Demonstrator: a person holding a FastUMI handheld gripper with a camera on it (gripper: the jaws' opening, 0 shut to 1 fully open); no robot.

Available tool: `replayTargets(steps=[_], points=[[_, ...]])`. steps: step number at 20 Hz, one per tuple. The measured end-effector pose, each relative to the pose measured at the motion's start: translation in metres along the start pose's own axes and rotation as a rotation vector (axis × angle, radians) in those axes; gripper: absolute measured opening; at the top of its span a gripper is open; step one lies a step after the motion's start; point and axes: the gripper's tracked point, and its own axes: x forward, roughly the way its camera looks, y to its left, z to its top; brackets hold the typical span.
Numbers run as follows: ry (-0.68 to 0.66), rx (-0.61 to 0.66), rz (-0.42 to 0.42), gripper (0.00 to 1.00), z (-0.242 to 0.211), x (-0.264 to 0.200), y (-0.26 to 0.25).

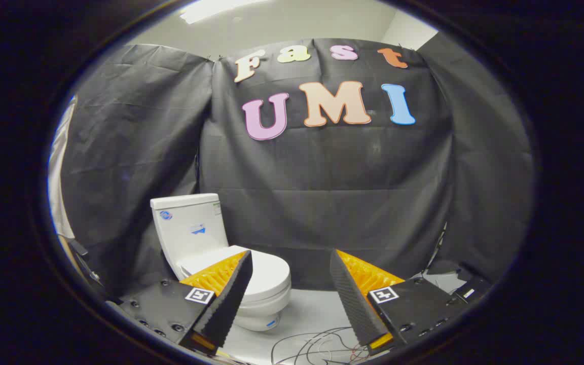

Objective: Open the toilet lid.

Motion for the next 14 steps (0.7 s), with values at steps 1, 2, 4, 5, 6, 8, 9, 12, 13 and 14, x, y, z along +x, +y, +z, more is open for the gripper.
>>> replayTargets(steps=[1, 2, 4, 5, 6, 8, 9, 12, 13, 14], points=[[-0.007, 0.001, 0.002, 0.95, -0.001, 0.004, 0.001], [-0.017, 0.001, 0.004, 0.95, 0.003, 0.01, 0.002], [-0.035, -0.004, -0.018, 0.95, 0.009, 0.024, 0.001], [-0.047, -0.004, -0.034, 0.95, 0.014, 0.03, -0.002], [-0.065, -0.004, -0.05, 0.95, 0.02, 0.035, 0.0], [-0.103, -0.002, -0.115, 0.95, 0.031, 0.046, -0.002], [-0.123, 0.001, -0.155, 0.95, 0.037, 0.051, -0.003], [-0.192, -0.013, -0.28, 0.94, 0.053, 0.059, 0.005], [-0.22, -0.024, -0.31, 0.94, 0.059, 0.061, 0.011], [-0.242, -0.03, -0.336, 0.94, 0.064, 0.064, 0.018]])
